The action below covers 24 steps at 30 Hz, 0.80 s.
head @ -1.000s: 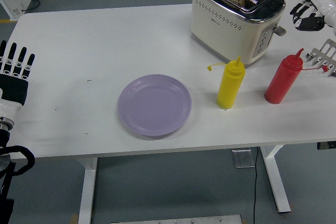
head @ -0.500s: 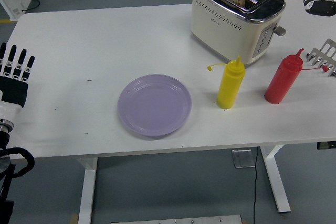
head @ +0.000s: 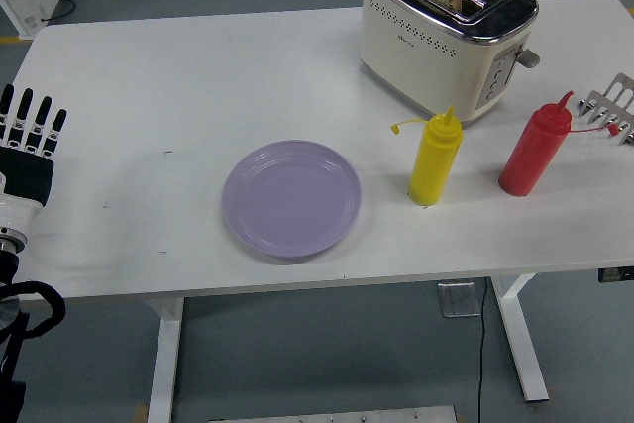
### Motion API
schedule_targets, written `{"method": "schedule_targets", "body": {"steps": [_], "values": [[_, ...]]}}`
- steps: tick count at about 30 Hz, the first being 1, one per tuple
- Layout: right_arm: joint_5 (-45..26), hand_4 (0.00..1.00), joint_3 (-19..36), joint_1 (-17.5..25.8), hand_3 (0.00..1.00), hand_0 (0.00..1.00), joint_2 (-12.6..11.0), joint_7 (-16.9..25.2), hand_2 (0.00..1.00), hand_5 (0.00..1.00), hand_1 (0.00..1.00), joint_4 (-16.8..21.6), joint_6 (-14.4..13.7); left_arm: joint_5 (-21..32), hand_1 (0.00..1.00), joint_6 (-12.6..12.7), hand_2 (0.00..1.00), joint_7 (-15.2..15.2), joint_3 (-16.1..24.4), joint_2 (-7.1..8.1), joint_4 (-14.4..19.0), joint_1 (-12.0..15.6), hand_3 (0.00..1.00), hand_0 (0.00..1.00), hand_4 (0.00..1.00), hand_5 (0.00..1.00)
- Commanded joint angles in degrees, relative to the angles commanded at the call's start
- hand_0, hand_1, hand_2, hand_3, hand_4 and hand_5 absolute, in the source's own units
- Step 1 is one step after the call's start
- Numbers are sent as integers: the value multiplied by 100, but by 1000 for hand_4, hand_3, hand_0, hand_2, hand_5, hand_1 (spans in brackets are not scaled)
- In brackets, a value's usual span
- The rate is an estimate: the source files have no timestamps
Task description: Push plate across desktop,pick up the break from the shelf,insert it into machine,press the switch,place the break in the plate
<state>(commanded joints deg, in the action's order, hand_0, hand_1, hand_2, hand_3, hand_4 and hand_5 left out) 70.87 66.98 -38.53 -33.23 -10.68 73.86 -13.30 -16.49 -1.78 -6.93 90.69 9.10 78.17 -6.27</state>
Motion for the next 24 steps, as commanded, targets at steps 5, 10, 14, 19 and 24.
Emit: {"method": "schedule_targets", "body": {"steps": [5,10,14,19,24], "values": [[-576,654,70,19,900,758,29,181,870,417,761,23,-73,-2,816,2,878,0,8,-1,0,-1,777,861,720,998],[-1436,681,218,45,968,883,99,570,935,454,847,26,-96,-5,816,3,878,1,11,-1,0,-11,777,861,720,998],[-2171,681,304,57,968,883,133,848,935,454,847,37,-53,-5,816,3,878,0,14,-2,-1,-17,777,861,720,998],[-3038,733,365,53,998,919,168,1069,952,515,863,39,46,-5,816,3,878,-1,11,-2,0,-25,777,861,721,998],[-3709,761,374,29,998,935,189,1147,956,544,870,27,182,-6,816,3,877,-2,9,-3,1,-34,776,861,721,998]]}}
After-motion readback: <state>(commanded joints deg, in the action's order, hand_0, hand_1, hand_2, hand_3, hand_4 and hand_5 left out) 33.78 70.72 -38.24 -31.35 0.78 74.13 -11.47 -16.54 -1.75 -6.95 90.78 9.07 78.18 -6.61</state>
